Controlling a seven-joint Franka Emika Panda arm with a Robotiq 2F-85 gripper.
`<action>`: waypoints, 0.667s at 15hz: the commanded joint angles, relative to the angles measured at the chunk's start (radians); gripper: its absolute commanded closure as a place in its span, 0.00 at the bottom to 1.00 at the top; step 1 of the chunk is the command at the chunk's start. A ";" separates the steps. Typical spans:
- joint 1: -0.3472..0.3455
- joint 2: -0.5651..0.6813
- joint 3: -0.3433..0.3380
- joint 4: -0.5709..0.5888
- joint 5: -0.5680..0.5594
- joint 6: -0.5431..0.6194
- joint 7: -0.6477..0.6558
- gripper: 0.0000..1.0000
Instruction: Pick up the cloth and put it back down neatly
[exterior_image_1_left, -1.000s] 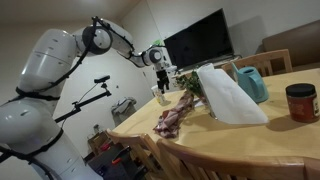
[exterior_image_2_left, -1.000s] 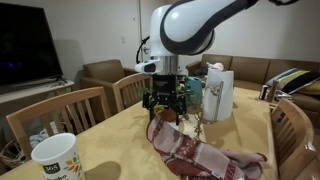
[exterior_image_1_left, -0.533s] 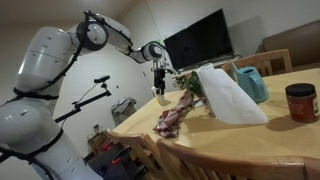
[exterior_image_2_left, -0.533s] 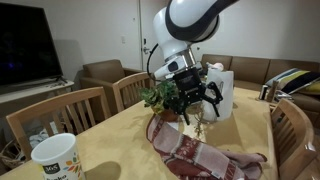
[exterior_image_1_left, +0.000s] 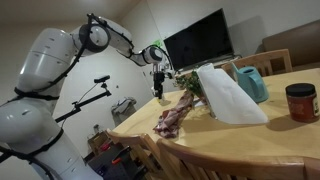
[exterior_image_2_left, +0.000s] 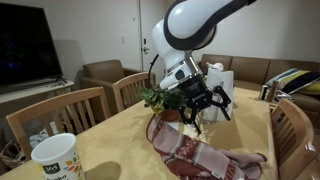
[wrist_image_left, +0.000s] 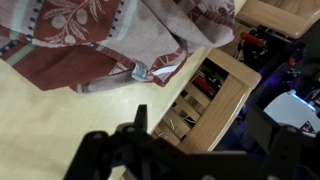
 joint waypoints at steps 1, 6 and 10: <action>0.023 0.031 -0.015 0.043 0.008 -0.045 -0.055 0.00; 0.054 0.139 -0.012 0.117 -0.006 -0.154 -0.179 0.00; 0.089 0.232 -0.023 0.187 -0.050 -0.266 -0.258 0.00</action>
